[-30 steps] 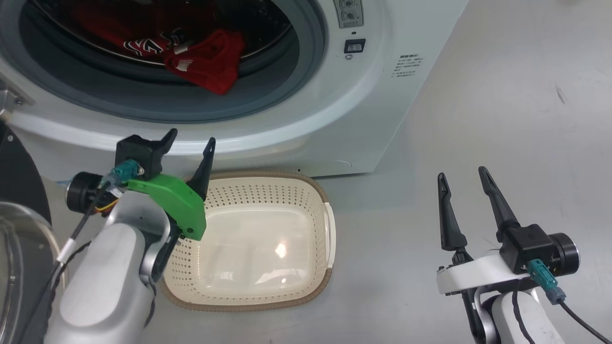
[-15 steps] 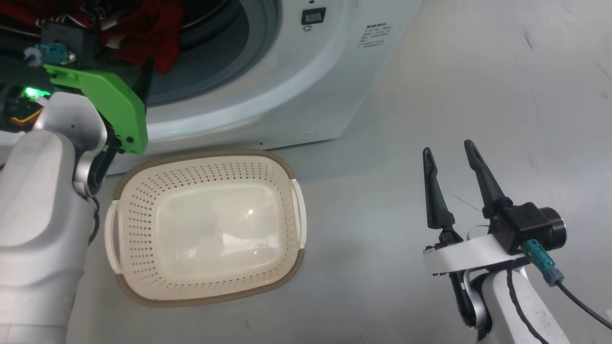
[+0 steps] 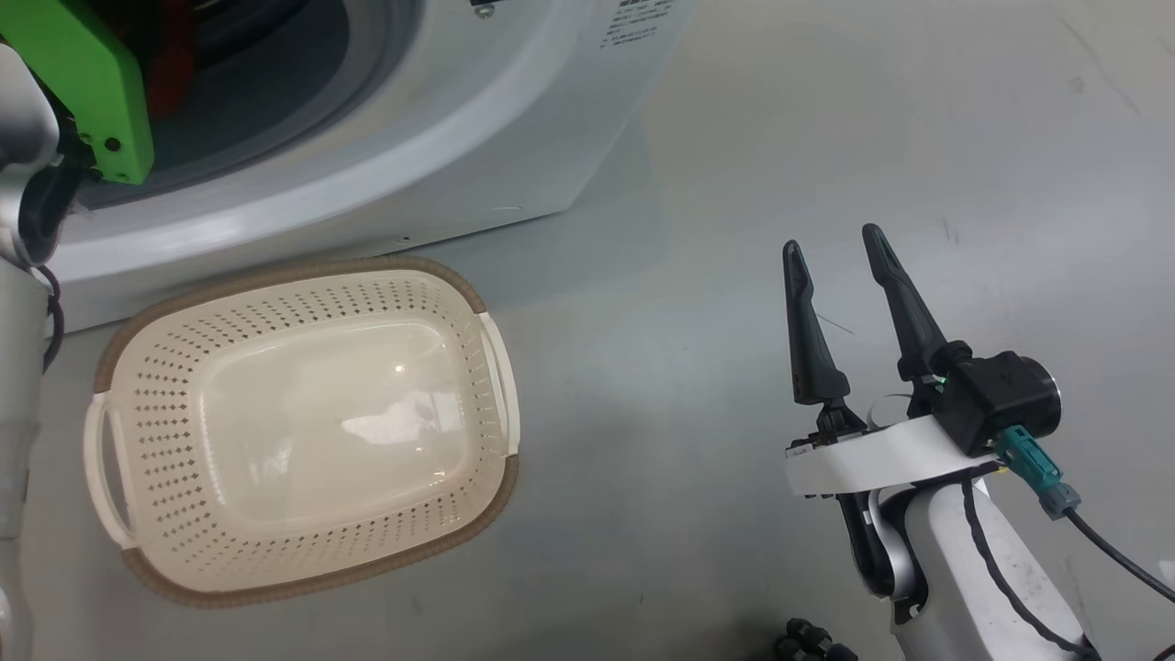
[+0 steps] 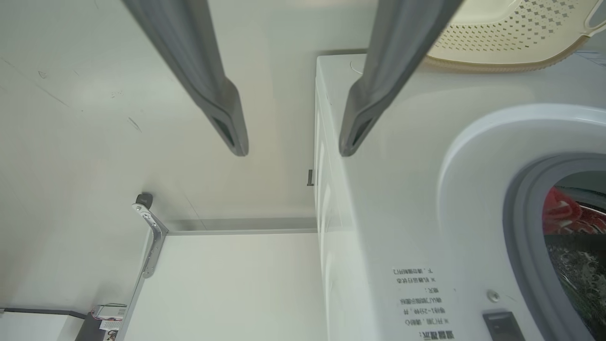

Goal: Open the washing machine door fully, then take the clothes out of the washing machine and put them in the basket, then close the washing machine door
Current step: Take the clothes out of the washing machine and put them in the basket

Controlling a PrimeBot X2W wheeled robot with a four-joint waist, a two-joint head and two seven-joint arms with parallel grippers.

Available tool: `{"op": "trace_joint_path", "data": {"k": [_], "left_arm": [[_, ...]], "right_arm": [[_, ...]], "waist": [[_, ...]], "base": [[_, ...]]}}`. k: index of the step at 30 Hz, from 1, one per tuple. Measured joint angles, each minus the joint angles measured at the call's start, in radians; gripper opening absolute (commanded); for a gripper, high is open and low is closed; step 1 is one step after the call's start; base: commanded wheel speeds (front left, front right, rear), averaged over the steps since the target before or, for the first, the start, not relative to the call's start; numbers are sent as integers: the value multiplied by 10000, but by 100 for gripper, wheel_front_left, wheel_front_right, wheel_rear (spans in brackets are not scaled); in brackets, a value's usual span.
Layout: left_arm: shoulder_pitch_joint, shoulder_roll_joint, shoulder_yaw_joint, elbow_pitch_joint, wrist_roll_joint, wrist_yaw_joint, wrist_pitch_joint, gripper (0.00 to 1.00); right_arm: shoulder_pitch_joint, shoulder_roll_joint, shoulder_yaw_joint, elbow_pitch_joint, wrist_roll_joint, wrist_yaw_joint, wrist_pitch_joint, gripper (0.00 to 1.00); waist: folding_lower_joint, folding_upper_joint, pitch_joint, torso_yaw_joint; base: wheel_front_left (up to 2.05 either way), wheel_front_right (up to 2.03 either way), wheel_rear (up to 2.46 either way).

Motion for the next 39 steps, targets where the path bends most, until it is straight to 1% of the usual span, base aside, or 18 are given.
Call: {"op": "trace_joint_path", "data": {"k": [7,10,11,12,13,14,22,25,30,39], "left_arm": [[-357,111,-38,790,12,-42,291,100],[-465,113,-25,963,17,-42,355,100],[-508,123,-25,1009,31,-42,355,60],[-508,123,-25,1009,31,-42,355,60],[-564,127,-10,1072,29,-42,353,44],[-638,130,-8,1197,125,-25,307,0],[-696,117,-13,1513,176,33,40,0],[-700,-19,-61,1601,178,33,-242,0],[-700,-259,-100,1615,259,50,-989,0],[-442,-635,198,1570,238,196,-2637,0]], "right_arm": [[-107,2,77,-4,136,-81,0,100],[-109,4,79,2,136,-107,0,100],[-112,6,79,4,136,-146,0,100],[-112,6,79,4,136,-146,0,100],[-119,6,77,10,136,-151,0,100],[-178,6,77,31,136,-151,0,100],[-294,8,94,90,128,-155,0,100],[-297,10,15,121,71,-165,0,100],[-298,8,-157,194,-42,-169,0,100],[-303,8,-267,500,-479,-176,0,100]], "waist": [[0,0,401,-489],[0,0,474,-562],[0,0,487,-571],[0,0,487,-571],[0,0,496,-576],[0,0,508,-571],[-1,0,526,-499],[0,0,510,-427],[-1,0,425,-221],[-1,0,47,172]], "base": [[0,0,0],[0,0,0],[0,0,0],[0,0,0],[0,0,0],[0,0,0],[0,0,0],[0,0,0],[0,0,0],[0,0,0]]}}
